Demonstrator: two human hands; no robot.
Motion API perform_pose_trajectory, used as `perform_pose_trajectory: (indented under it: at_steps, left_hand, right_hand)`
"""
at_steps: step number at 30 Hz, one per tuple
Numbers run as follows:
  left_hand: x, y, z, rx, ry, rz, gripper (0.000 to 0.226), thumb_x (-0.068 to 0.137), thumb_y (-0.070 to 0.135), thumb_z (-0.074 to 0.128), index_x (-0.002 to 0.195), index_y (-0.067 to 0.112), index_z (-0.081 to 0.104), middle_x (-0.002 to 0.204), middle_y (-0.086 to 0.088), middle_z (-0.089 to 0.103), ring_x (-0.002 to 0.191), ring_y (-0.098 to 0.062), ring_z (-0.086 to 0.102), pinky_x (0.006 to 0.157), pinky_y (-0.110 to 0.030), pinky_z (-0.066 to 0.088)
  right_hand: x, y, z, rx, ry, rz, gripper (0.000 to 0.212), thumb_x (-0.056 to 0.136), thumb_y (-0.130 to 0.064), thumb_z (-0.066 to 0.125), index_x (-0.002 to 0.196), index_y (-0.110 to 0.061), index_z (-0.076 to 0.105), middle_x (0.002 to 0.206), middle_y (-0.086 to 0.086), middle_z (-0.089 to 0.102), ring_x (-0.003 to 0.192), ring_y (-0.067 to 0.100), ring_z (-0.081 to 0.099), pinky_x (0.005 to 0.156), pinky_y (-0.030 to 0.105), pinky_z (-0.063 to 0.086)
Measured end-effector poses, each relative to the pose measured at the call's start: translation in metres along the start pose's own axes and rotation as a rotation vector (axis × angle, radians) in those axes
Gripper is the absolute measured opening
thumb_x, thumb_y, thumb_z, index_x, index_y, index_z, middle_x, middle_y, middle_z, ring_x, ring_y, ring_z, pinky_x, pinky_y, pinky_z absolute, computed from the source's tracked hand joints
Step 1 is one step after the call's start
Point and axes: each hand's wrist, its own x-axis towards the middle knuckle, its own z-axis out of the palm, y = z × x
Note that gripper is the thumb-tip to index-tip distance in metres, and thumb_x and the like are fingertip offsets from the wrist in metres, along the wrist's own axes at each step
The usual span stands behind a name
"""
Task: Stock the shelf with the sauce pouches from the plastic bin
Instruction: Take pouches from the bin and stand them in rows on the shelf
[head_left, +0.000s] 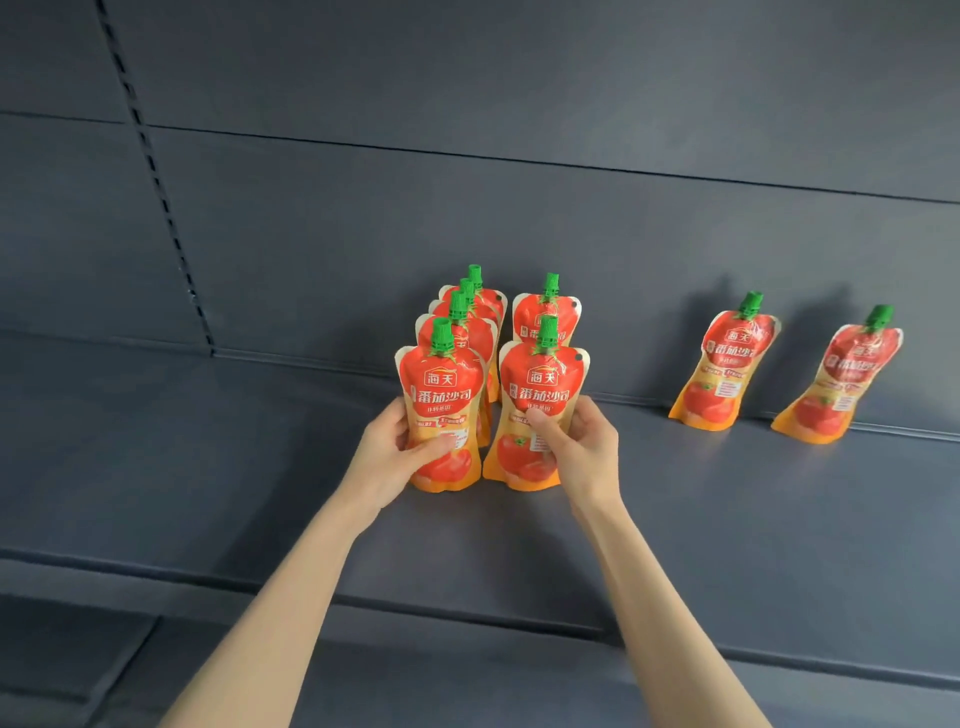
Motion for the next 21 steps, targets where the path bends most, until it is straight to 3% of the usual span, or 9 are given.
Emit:
perform_pose_trajectory:
  at_steps: [3,8,12,16,21]
  left_hand:
    - [0.0,-0.008,-0.007,0.011,-0.014,-0.001,0.046,0.072,0.017,0.077,0.113,0.022,0.056,0.111,0.005,0.067,0.102,-0.011,0.065,0.083,-0.028,0.054]
    - [0.008,-0.009,-0.005,0.01,-0.019,0.06,0.036,0.075,0.012,0.075,0.107,0.019,0.059,0.107,0.005,0.068,0.098,-0.011,0.066,0.076,-0.022,0.056]
    - [0.006,-0.019,-0.008,0.019,-0.04,0.069,0.038,0.077,0.014,0.074,0.111,0.016,0.058,0.108,0.006,0.068,0.098,-0.008,0.066,0.078,-0.023,0.055]
    - [0.007,-0.024,-0.012,0.032,-0.037,0.097,0.033,0.079,0.01,0.072,0.107,0.018,0.057,0.104,0.007,0.067,0.094,-0.003,0.066,0.072,-0.017,0.054]
    - [0.012,-0.027,-0.009,0.105,-0.028,0.125,0.031,0.079,0.014,0.073,0.105,0.019,0.057,0.103,0.009,0.067,0.095,-0.006,0.065,0.076,-0.019,0.054]
  right_hand:
    - [-0.007,0.001,0.0,-0.009,-0.007,-0.036,0.018,0.082,-0.011,0.07,0.097,-0.018,0.063,0.091,-0.003,0.072,0.08,0.008,0.07,0.066,0.018,0.053]
    - [-0.018,0.009,0.001,-0.089,0.008,-0.062,0.027,0.08,-0.003,0.07,0.103,-0.012,0.058,0.094,-0.004,0.068,0.078,0.0,0.067,0.064,0.014,0.052]
    - [-0.022,0.02,0.0,-0.137,0.022,-0.054,0.033,0.08,-0.003,0.071,0.103,-0.021,0.055,0.1,0.0,0.068,0.088,0.006,0.067,0.07,0.018,0.055]
    - [-0.022,0.025,-0.001,-0.167,0.018,-0.014,0.037,0.081,-0.007,0.071,0.111,-0.016,0.053,0.11,0.005,0.066,0.099,0.018,0.065,0.084,0.031,0.056]
    - [-0.023,0.024,-0.001,-0.168,0.018,-0.003,0.035,0.082,-0.009,0.07,0.112,-0.016,0.053,0.111,0.006,0.066,0.101,0.019,0.065,0.085,0.032,0.055]
